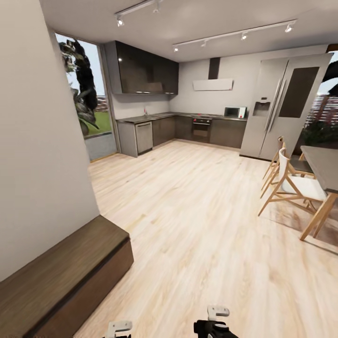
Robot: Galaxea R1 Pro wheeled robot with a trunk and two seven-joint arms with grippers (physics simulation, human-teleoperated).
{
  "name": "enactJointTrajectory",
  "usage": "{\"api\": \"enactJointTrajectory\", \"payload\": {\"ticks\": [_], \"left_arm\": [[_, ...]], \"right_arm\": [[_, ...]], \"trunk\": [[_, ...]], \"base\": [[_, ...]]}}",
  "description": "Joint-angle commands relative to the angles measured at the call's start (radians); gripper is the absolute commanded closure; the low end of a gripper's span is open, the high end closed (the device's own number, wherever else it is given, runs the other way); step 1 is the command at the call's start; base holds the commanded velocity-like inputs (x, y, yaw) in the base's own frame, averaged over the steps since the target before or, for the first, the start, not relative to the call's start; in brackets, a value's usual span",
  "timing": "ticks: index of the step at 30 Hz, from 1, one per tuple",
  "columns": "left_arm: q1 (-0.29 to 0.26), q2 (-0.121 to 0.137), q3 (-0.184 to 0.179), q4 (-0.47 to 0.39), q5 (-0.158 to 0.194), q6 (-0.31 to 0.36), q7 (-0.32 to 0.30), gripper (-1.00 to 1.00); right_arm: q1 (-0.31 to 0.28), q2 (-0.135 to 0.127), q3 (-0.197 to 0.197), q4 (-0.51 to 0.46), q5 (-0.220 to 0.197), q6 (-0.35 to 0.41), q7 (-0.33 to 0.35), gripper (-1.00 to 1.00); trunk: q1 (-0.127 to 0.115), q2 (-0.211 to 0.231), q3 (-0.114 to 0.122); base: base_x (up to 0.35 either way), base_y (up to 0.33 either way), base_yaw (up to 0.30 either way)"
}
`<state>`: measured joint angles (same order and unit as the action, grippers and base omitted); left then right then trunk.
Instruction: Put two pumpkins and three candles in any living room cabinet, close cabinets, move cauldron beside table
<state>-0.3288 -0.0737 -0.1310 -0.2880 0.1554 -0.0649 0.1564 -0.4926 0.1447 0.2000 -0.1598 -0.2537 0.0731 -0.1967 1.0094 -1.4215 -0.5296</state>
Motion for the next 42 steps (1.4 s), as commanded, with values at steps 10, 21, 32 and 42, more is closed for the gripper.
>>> {"api": "enactJointTrajectory", "payload": {"ticks": [10,21,32,42], "left_arm": [[-0.001,0.000,-0.009,0.001,0.010,-0.004,0.006,-1.00],[-0.001,0.000,-0.009,0.001,0.010,-0.004,0.006,-1.00],[-0.001,0.000,-0.009,0.001,0.010,-0.004,0.006,-1.00],[-0.001,0.000,-0.018,0.001,0.010,-0.004,0.006,-1.00]], "right_arm": [[0.000,0.000,0.009,-0.003,-0.007,0.007,-0.006,-1.00],[0.000,0.000,0.009,-0.003,-0.007,0.007,-0.006,-1.00],[0.000,0.000,0.009,-0.003,-0.007,0.007,-0.007,-1.00],[0.000,0.000,0.009,-0.003,-0.007,0.007,-0.007,-1.00]], "trunk": [[0.000,0.000,-0.001],[0.000,0.000,-0.001],[0.000,0.000,-0.001],[0.000,0.000,-0.001]], "base": [[0.138,-0.304,0.287],[0.007,-0.293,0.291],[0.000,-0.300,0.291],[0.000,-0.253,0.291]]}}
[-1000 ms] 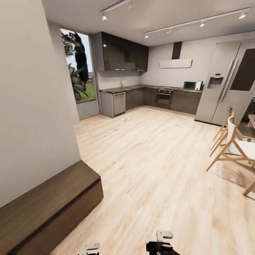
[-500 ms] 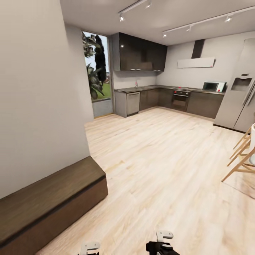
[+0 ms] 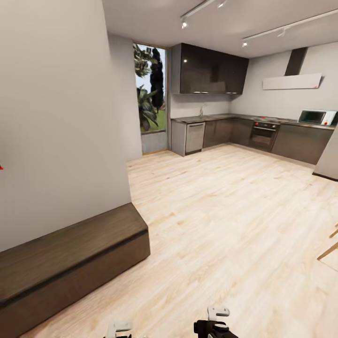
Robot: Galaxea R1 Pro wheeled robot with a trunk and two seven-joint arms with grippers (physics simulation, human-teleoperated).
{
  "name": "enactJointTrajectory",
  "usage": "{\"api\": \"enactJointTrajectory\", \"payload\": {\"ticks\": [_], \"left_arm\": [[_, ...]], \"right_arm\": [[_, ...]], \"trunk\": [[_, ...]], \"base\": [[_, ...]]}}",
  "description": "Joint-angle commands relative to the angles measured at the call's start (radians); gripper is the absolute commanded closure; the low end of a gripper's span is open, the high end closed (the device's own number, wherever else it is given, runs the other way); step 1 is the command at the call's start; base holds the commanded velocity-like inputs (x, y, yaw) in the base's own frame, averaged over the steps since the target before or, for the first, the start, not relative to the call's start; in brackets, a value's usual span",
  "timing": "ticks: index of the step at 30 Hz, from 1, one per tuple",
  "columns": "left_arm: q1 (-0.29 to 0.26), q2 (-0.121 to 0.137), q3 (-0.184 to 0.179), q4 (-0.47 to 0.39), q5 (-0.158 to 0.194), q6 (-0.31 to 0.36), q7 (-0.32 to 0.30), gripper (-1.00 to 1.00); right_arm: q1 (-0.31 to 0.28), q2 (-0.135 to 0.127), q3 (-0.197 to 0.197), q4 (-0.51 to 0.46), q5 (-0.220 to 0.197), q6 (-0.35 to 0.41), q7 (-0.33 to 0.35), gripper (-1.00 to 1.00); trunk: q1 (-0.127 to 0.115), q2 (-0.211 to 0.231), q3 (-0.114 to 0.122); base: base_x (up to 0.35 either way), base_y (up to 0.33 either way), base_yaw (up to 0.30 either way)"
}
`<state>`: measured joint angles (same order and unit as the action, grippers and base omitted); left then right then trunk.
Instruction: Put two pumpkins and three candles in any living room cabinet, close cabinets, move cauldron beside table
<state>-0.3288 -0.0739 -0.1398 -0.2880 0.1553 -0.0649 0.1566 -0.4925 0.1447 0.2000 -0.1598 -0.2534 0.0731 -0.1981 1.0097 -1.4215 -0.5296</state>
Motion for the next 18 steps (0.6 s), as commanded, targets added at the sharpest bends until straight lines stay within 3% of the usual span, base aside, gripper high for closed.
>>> {"api": "enactJointTrajectory", "payload": {"ticks": [1,18], "left_arm": [[-0.001,0.000,-0.012,0.001,0.010,-0.004,0.006,-1.00],[-0.001,0.001,-0.017,0.001,0.010,-0.004,0.006,-1.00]], "right_arm": [[0.000,0.000,0.009,-0.003,-0.007,0.007,-0.006,-1.00],[0.000,0.000,0.009,-0.003,-0.007,0.007,-0.006,-1.00]], "trunk": [[0.000,0.000,-0.001],[0.000,0.000,-0.001]], "base": [[0.000,-0.172,0.291],[0.000,-0.033,0.291]]}}
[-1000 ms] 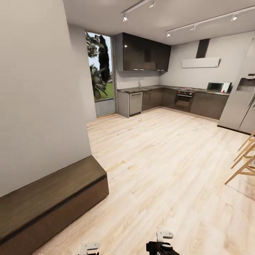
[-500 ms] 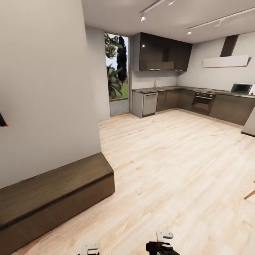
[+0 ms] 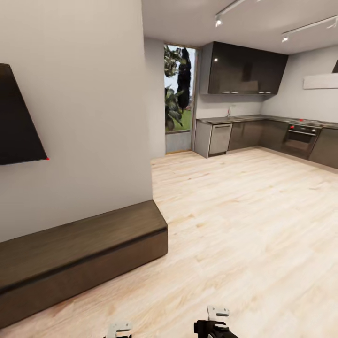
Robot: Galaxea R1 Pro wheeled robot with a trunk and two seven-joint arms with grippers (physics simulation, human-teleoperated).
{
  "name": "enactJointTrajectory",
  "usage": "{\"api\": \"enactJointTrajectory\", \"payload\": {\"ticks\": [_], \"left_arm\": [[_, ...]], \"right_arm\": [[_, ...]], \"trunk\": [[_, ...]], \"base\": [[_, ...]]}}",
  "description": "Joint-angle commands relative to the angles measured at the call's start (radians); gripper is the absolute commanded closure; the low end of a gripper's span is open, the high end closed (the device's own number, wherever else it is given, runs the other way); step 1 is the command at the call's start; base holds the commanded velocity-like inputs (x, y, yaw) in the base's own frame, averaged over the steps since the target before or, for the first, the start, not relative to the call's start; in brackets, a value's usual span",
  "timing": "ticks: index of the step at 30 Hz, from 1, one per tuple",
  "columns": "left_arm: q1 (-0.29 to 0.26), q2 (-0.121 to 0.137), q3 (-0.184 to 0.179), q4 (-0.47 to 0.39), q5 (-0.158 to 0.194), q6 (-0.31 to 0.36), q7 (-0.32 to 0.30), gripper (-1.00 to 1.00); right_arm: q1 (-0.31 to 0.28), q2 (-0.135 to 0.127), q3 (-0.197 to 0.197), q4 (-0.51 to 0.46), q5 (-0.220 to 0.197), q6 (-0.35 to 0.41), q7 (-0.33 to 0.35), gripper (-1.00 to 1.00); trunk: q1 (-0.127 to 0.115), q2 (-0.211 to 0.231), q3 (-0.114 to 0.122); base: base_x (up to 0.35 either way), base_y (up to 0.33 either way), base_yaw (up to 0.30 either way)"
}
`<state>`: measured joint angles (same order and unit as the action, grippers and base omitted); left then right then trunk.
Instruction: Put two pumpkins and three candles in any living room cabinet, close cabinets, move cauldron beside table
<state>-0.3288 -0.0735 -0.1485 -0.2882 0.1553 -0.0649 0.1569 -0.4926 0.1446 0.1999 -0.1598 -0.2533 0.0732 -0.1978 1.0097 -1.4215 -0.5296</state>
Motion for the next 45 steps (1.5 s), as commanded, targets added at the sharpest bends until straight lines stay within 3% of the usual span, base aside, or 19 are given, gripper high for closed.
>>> {"api": "enactJointTrajectory", "payload": {"ticks": [1,16,32,45], "left_arm": [[-0.001,0.000,-0.009,0.001,0.010,-0.004,0.006,-1.00],[-0.001,0.000,-0.010,0.001,0.011,-0.004,0.006,-1.00],[-0.001,0.000,-0.010,0.001,0.012,-0.004,0.006,-1.00],[-0.001,0.000,-0.010,0.001,0.012,-0.004,0.006,-1.00]], "right_arm": [[0.000,0.000,0.009,-0.003,-0.007,0.007,-0.006,-1.00],[0.000,0.000,0.009,-0.003,-0.007,0.007,-0.006,-1.00],[0.000,-0.001,0.009,-0.003,-0.007,0.004,-0.005,-1.00],[0.000,-0.005,0.009,-0.003,-0.008,0.004,-0.005,-1.00]], "trunk": [[0.000,-0.001,-0.001],[0.000,-0.001,-0.001],[0.000,-0.001,-0.001],[0.000,-0.001,-0.001]], "base": [[0.000,0.000,0.291],[0.000,-0.015,0.291],[0.058,-0.257,0.291],[0.024,-0.032,0.291]]}}
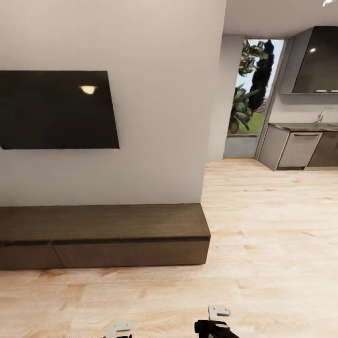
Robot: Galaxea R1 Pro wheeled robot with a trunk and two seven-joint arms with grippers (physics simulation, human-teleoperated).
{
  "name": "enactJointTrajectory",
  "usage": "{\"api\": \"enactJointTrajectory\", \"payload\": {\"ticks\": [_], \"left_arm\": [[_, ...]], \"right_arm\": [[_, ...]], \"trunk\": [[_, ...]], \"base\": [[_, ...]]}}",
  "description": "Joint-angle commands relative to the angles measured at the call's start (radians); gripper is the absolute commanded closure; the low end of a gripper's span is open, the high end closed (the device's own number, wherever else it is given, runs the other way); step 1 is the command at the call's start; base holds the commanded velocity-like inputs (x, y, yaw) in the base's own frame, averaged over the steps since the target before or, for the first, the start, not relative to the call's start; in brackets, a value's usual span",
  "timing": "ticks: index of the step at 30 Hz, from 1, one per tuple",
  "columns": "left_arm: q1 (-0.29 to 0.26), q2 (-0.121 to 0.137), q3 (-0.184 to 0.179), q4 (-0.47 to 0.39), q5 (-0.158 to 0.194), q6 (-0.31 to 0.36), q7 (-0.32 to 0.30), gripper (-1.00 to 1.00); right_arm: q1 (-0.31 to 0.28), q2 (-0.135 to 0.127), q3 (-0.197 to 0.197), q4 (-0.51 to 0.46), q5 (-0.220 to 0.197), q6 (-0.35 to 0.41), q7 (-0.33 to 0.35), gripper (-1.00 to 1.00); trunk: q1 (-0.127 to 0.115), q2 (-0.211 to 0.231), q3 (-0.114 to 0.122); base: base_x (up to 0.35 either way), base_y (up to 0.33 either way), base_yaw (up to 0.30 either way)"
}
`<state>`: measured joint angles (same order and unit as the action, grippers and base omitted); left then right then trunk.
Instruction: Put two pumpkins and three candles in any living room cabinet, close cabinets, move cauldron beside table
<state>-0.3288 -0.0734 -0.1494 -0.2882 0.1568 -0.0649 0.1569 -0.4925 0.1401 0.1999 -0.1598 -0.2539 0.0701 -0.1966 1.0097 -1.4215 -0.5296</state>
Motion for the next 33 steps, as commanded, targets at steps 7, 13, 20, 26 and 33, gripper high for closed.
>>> {"api": "enactJointTrajectory", "payload": {"ticks": [7,13,20,26,33], "left_arm": [[-0.001,0.001,-0.009,0.001,0.010,-0.004,0.006,-1.00],[-0.001,0.001,-0.009,0.001,0.010,-0.004,0.006,-1.00],[-0.001,0.001,-0.009,0.001,0.010,-0.004,0.006,-1.00],[-0.001,0.001,-0.009,0.001,0.009,-0.004,0.006,-1.00],[-0.001,0.001,-0.009,0.001,0.010,-0.004,0.006,-1.00]], "right_arm": [[0.000,0.003,0.009,-0.003,-0.008,0.009,-0.009,-1.00],[0.000,0.004,0.009,-0.003,-0.008,0.008,-0.010,-1.00],[0.000,0.004,0.009,-0.003,-0.008,0.007,-0.011,-1.00],[0.000,0.004,0.009,-0.003,-0.008,0.007,-0.010,-1.00],[0.000,0.004,0.009,-0.004,-0.008,0.007,-0.009,-1.00]], "trunk": [[0.000,-0.001,-0.001],[0.000,-0.001,-0.001],[0.000,-0.001,-0.001],[0.000,-0.001,-0.001],[0.000,-0.001,-0.001]], "base": [[0.000,0.000,0.076],[0.000,0.000,0.003],[0.000,0.015,0.000],[0.000,0.082,0.000],[0.000,0.005,0.000]]}}
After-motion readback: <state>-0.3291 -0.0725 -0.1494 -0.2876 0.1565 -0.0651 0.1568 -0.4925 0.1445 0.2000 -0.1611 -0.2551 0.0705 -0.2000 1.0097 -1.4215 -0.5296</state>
